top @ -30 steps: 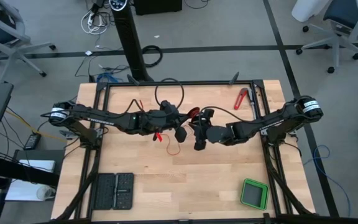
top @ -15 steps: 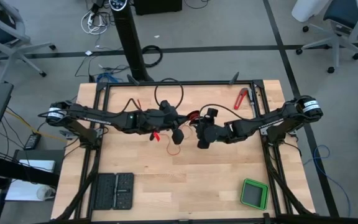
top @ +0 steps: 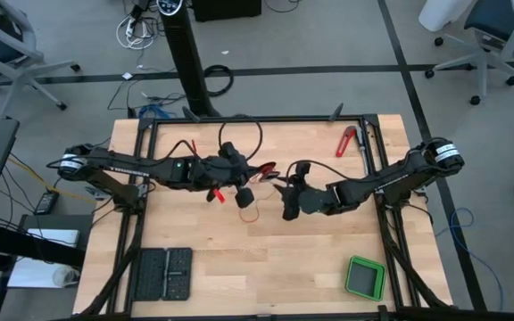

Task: Coil cords
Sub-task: Coil the red wire onto the black spool

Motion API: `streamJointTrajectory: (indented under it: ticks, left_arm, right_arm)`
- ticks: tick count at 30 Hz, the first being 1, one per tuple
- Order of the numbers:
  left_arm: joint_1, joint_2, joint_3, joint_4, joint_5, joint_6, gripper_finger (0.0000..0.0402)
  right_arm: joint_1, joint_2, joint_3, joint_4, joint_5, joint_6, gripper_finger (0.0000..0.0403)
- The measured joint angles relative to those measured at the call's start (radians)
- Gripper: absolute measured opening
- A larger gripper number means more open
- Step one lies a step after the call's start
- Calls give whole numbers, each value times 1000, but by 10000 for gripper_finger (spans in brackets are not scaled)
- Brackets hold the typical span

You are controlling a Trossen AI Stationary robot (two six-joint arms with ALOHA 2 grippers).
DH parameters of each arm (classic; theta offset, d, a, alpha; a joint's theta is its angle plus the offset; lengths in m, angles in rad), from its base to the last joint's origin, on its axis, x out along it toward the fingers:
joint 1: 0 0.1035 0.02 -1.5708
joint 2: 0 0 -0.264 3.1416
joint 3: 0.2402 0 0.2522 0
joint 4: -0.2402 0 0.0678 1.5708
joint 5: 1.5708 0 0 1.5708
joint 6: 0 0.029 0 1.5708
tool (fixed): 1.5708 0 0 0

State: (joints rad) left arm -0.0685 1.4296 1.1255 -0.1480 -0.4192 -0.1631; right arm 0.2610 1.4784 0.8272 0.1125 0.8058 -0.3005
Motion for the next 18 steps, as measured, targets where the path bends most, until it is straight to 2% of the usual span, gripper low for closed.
streamJointTrajectory:
  ticks: [2,4,8,12,15,18]
  left_arm:
    - [0,0,0,-18,-8,3,1]
    - [1,-3,0,-44,-23,3,1]
    - [1,-7,0,-44,-28,15,1]
    - [1,-7,0,-24,-24,28,1]
    - [1,-7,0,-15,-13,28,1]
    - [1,-6,0,20,-13,28,1]
  right_arm:
    - [-1,0,0,8,-23,7,110]
    - [-14,0,0,11,-97,44,106]
    - [-88,2,-11,53,-357,165,93]
    - [-166,6,-85,179,-513,251,81]
    - [-210,7,-182,347,-566,318,78]
    - [-244,8,-284,554,-574,377,79]
